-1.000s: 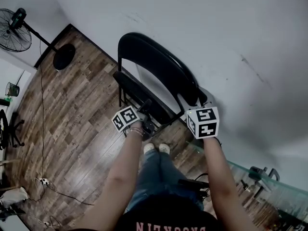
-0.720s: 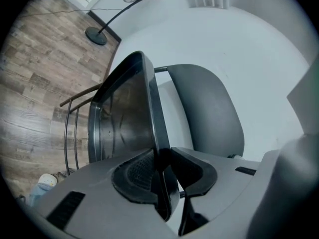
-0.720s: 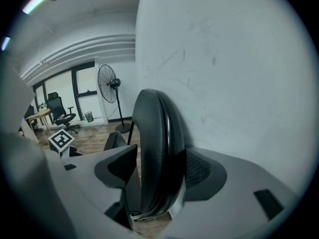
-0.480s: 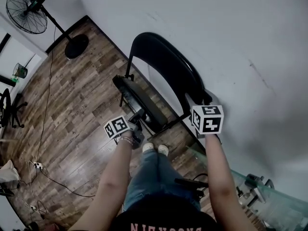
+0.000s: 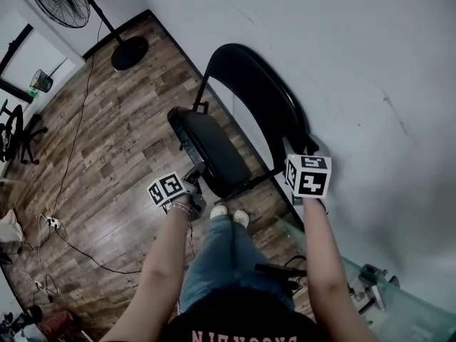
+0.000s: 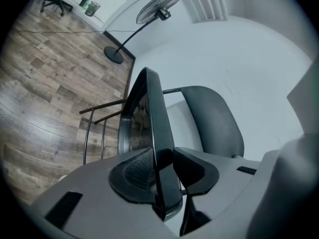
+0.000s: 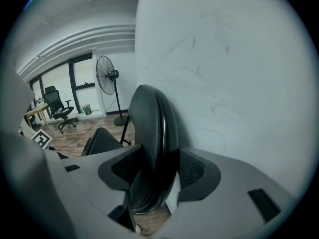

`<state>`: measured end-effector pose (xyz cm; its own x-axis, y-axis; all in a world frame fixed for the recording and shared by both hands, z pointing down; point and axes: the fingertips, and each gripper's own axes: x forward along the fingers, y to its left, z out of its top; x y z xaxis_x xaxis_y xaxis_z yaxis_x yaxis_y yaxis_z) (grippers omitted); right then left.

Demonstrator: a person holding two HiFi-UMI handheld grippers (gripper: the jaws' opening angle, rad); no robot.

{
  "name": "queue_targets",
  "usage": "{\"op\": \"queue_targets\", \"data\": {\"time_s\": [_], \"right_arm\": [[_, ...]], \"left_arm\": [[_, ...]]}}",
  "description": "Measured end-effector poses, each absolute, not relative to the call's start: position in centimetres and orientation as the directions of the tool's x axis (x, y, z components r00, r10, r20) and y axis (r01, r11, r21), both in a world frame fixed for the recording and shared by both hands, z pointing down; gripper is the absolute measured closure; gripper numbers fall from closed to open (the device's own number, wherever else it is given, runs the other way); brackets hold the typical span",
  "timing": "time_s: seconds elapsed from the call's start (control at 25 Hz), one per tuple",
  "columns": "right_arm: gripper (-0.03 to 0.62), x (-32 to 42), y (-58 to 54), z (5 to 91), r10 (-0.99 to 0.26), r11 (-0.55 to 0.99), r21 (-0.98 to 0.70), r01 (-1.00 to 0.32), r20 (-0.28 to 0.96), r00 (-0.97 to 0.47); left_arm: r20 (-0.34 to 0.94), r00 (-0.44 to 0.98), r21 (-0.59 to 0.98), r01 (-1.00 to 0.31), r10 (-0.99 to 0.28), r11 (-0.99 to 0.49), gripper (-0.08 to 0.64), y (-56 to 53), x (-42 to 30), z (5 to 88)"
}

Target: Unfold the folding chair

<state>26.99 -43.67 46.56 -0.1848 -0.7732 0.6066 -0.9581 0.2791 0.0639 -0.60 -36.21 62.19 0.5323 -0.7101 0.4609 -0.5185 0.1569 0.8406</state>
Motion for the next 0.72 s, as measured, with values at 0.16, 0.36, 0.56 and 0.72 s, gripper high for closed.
{"op": "queue_targets", "data": {"time_s": [0.16,0.36,0.56,0.72], "right_arm": [[0.376,26.4,-43.4,46.7,-0.767,0.278,0.080,-0.957,0.618,-0.171],[0.374,25.2,-42.5,46.4,-0.774,0.278,0.119,-0.953,0.616,-0.149],[0.373,23.8,-41.5,46.3,-0.780,0.260,0.137,-0.956,0.614,-0.124],[0.373,21.6,-40.1,45.9,-0.789,0.243,0.160,-0.957,0.606,-0.099]], "left_arm": [[0.475,0.514,0.832,-0.526,-0.714,0.176,0.439,-35.2,-1.9,62.5],[0.459,0.520,0.842,-0.513,-0.720,0.167,0.439,-34.3,-3.1,62.8],[0.419,0.530,0.864,-0.482,-0.737,0.144,0.440,-33.1,-4.8,63.2],[0.358,0.525,0.881,-0.464,-0.772,0.093,0.435,-31.7,-6.6,63.2]]}}
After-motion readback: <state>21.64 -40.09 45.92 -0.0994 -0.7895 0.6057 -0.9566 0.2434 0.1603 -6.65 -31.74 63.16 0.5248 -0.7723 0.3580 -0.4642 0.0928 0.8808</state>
